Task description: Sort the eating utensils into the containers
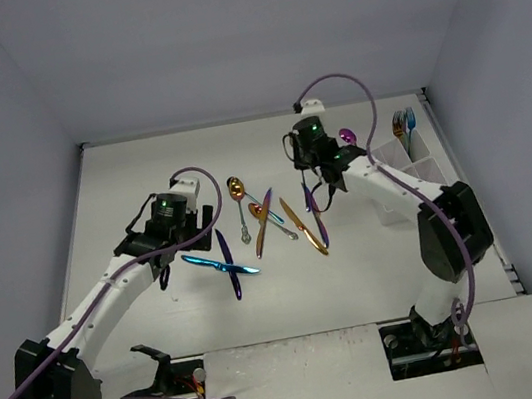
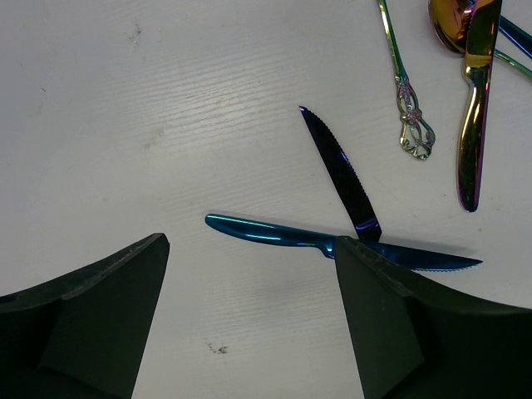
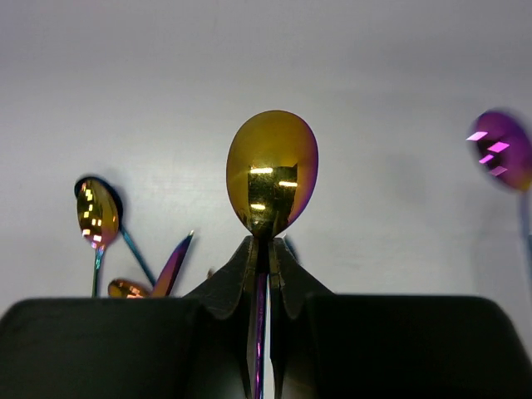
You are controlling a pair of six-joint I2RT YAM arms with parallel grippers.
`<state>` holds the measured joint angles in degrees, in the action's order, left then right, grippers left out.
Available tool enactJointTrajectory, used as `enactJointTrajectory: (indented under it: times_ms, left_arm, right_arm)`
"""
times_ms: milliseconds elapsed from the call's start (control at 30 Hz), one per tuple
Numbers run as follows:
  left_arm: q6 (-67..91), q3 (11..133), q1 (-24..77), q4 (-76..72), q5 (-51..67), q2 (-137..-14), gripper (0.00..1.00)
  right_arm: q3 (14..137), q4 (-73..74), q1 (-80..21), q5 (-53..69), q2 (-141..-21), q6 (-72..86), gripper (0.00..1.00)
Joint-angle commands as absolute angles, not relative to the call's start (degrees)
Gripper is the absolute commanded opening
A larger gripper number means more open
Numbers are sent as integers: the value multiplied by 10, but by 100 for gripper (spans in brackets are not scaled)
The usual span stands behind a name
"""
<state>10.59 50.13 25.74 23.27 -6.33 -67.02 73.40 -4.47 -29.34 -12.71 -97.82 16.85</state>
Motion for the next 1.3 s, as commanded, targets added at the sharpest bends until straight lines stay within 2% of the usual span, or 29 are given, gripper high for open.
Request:
enactJointTrajectory:
  times_ms: [0, 167, 500, 1267]
  left_arm:
    - [98, 519, 252, 212, -65, -660, 78]
    - [97, 517, 252, 211, -68, -658, 78]
    - [95, 512, 252, 205, -69, -662, 78]
    - [92, 510, 253, 207, -78, -680, 78]
  right_arm:
    - [738, -133, -228, -136, -907, 51, 0]
    - [673, -266, -181, -138, -862, -50, 0]
    - [644, -389, -112, -114, -901, -134, 0]
    - [582, -452, -76, -110, -984, -137, 0]
